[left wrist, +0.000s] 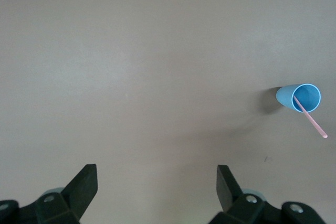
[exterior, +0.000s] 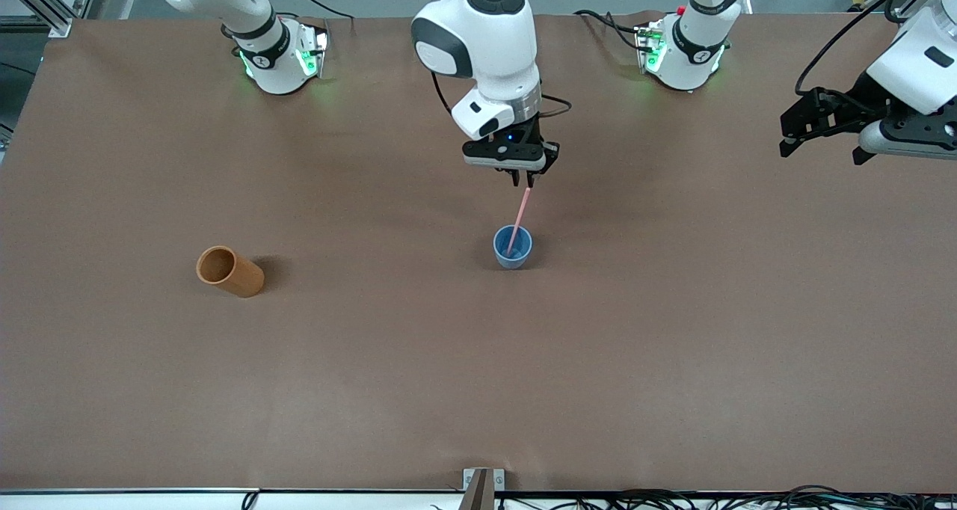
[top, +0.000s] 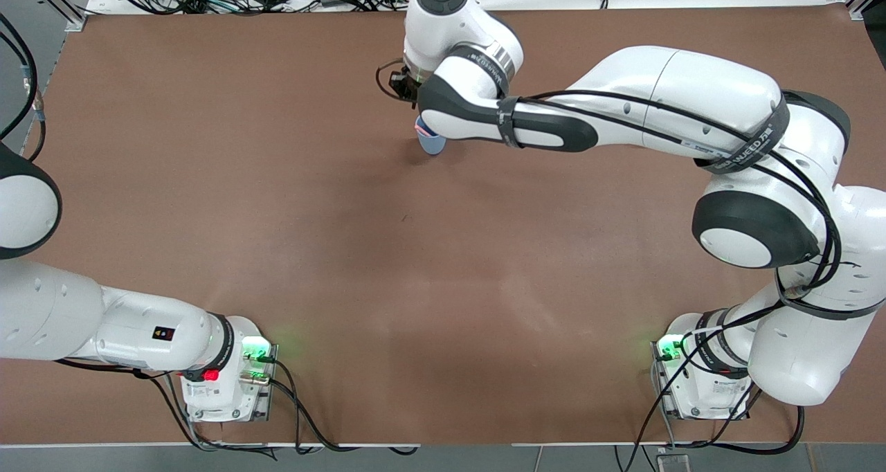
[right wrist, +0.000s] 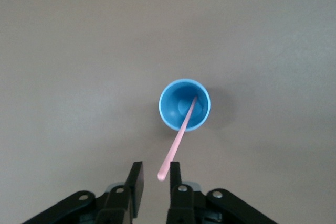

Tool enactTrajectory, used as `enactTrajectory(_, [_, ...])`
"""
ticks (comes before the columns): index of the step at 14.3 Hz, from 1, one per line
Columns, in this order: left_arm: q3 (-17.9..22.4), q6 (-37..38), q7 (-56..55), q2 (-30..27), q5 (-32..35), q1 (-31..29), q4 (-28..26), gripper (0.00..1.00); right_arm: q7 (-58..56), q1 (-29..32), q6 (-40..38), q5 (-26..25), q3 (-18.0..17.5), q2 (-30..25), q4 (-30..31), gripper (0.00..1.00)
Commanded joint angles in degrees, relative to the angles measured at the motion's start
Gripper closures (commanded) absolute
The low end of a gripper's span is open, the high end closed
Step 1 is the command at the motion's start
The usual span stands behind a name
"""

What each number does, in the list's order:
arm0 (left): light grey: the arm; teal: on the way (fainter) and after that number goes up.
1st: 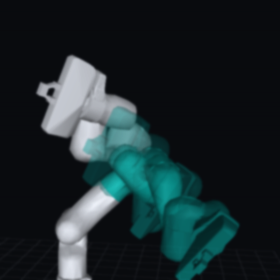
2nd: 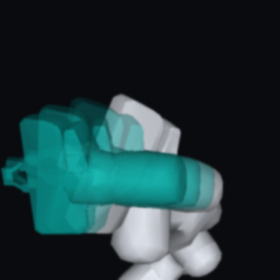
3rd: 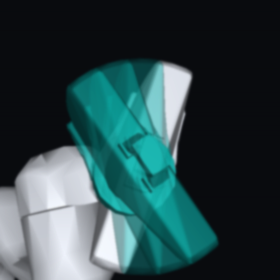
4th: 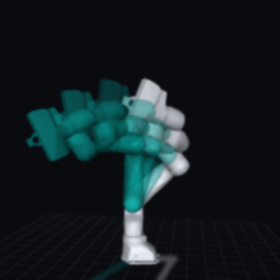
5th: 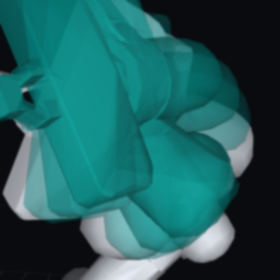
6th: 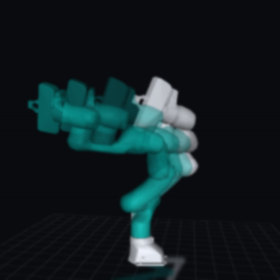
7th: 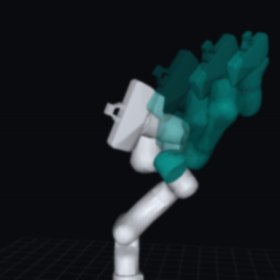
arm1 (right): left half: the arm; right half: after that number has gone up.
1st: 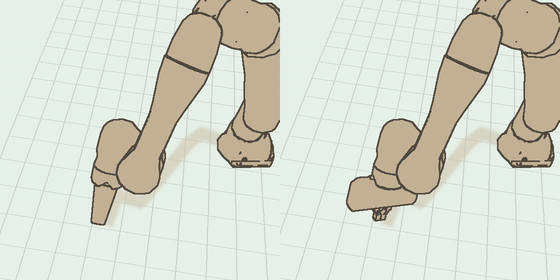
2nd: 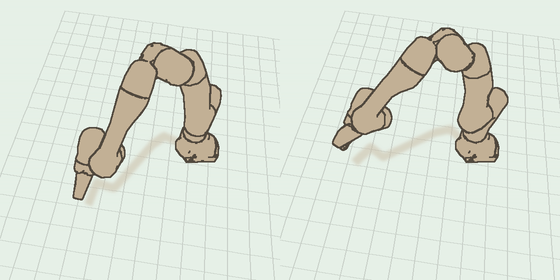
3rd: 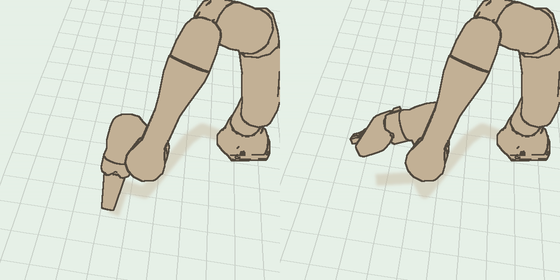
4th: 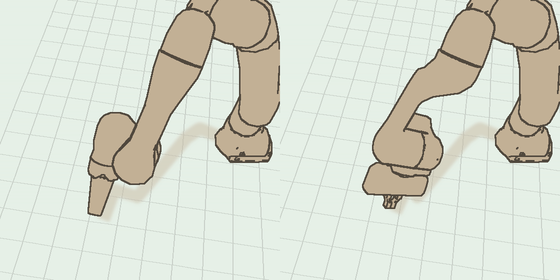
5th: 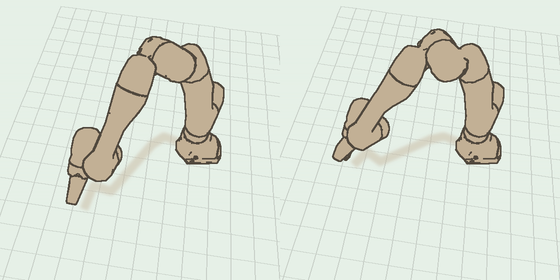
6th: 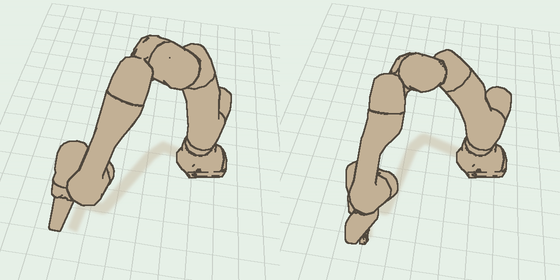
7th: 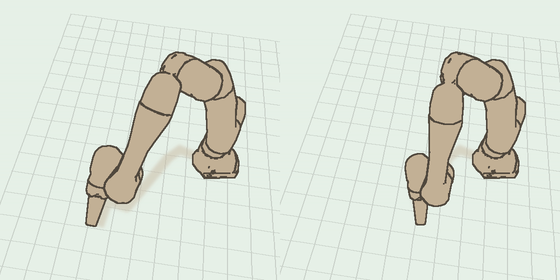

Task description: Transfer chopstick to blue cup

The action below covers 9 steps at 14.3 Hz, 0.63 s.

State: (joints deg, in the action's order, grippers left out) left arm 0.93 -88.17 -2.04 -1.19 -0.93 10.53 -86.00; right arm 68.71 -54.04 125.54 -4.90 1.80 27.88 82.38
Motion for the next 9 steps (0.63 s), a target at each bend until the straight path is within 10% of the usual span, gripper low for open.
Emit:
enactTrajectory(1, [0.30, 0.10, 1.25, -0.92, -0.91, -0.07, -0.04, 0.00, -0.15, 4.11, -2.83, -0.90, -0.39, -4.83, 0.23, 0.07])
enactTrajectory(9, [0.30, 0.11, 1.25, -0.83, -0.91, -0.07, -0.04, 0.00, -27.79, 23.43, -25.85, 3.39, -0.39, -18.64, 0.50, 0.00])
